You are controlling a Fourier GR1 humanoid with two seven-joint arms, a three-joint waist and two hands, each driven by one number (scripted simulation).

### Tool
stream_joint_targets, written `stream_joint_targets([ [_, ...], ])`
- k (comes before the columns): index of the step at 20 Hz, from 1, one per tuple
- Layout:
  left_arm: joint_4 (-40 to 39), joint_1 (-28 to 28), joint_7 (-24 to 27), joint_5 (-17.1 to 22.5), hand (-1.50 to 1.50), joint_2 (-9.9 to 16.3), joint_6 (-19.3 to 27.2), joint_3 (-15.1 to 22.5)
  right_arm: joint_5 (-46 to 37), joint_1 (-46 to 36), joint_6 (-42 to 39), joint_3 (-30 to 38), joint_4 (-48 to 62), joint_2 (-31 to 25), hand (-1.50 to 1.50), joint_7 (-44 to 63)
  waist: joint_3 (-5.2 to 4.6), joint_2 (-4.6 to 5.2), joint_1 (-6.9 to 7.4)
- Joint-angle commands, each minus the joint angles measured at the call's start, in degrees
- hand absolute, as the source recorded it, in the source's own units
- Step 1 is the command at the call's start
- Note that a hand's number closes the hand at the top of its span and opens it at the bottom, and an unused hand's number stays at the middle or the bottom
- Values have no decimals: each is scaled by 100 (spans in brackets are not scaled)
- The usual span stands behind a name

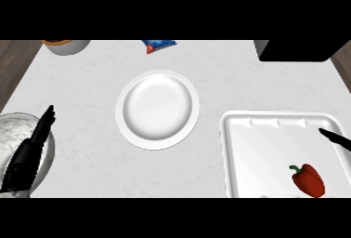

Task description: Pick the bell pepper from the tray and place it in the plate

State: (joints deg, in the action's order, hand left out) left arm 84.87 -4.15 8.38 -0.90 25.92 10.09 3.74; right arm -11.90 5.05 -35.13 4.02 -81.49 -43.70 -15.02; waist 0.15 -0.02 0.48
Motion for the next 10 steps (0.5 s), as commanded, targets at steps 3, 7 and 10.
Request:
stream_joint_targets([
  [3, 86, -292, 74, -176, 0, -166, -114, -214, -619, -131, -131, -238, 114, 361, -150, -153, -14, -1, -33],
  [7, 381, -318, -269, -278, 0, -219, -280, -199, -1030, -345, -245, -262, 777, 299, -150, -872, -12, 0, -21],
  [10, 171, -167, -190, -338, 0, -267, -431, -394, -1215, -481, -301, -297, 680, 576, -150, -474, -14, 1, -31],
])
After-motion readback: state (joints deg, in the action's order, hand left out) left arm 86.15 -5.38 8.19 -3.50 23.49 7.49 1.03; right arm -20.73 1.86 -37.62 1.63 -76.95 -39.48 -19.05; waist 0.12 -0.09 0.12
